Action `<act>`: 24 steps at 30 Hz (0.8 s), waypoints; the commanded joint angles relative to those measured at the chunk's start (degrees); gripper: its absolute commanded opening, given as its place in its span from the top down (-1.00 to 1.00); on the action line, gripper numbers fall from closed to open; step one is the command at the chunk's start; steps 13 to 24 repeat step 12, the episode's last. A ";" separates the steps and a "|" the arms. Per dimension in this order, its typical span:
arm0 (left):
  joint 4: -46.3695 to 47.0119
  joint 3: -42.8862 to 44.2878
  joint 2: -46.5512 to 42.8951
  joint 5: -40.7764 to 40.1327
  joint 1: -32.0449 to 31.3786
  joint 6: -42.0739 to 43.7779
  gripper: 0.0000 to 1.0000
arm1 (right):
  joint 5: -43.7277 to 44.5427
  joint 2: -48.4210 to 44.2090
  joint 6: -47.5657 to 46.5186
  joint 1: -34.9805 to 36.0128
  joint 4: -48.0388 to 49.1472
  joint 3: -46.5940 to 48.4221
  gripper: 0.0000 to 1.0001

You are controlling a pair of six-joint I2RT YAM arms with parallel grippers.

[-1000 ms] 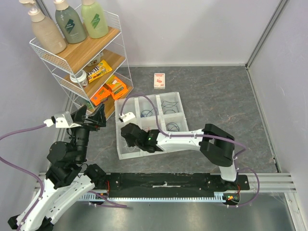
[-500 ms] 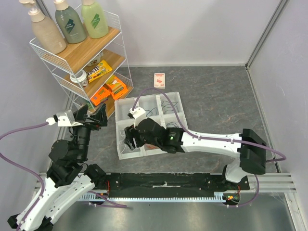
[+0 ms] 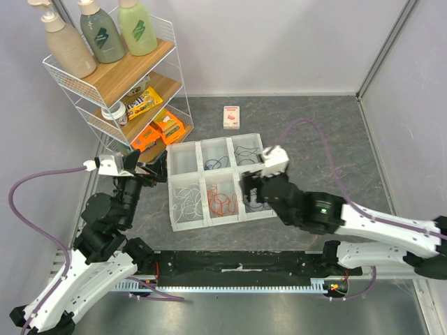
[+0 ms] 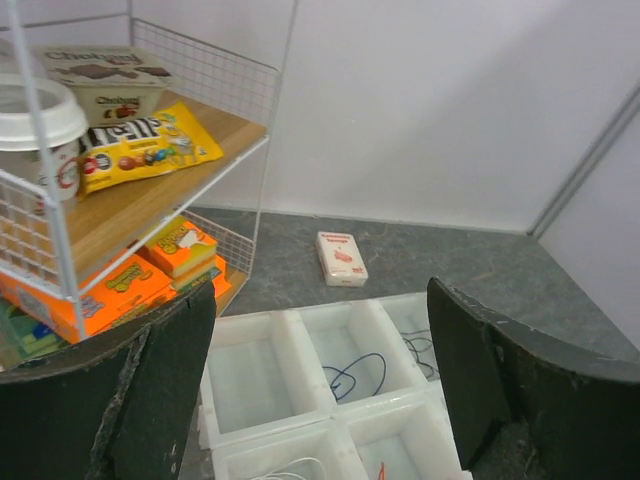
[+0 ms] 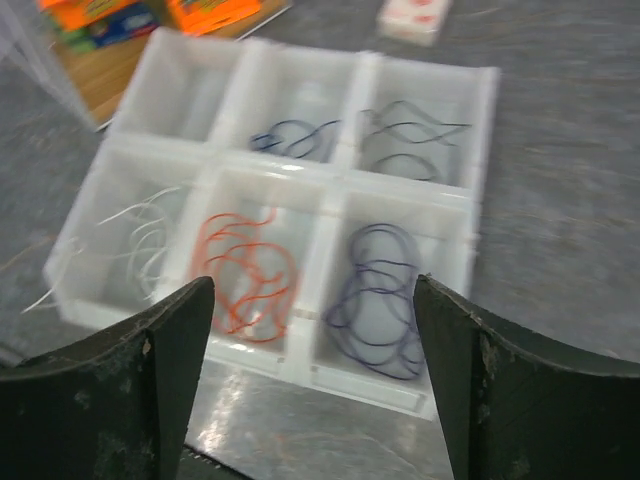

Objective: Untangle the cables

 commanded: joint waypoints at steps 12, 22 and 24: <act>15.75 -6.28 1.42 16.98 0.24 1.37 -0.93 | 20.41 -49.66 -3.93 -0.03 -0.81 -17.59 -0.96; 15.75 -6.28 1.42 16.98 0.24 1.37 -0.93 | 20.41 -49.66 -3.93 -0.03 -0.81 -17.59 -0.96; 15.75 -6.28 1.42 16.98 0.24 1.37 -0.93 | 20.41 -49.66 -3.93 -0.03 -0.81 -17.59 -0.96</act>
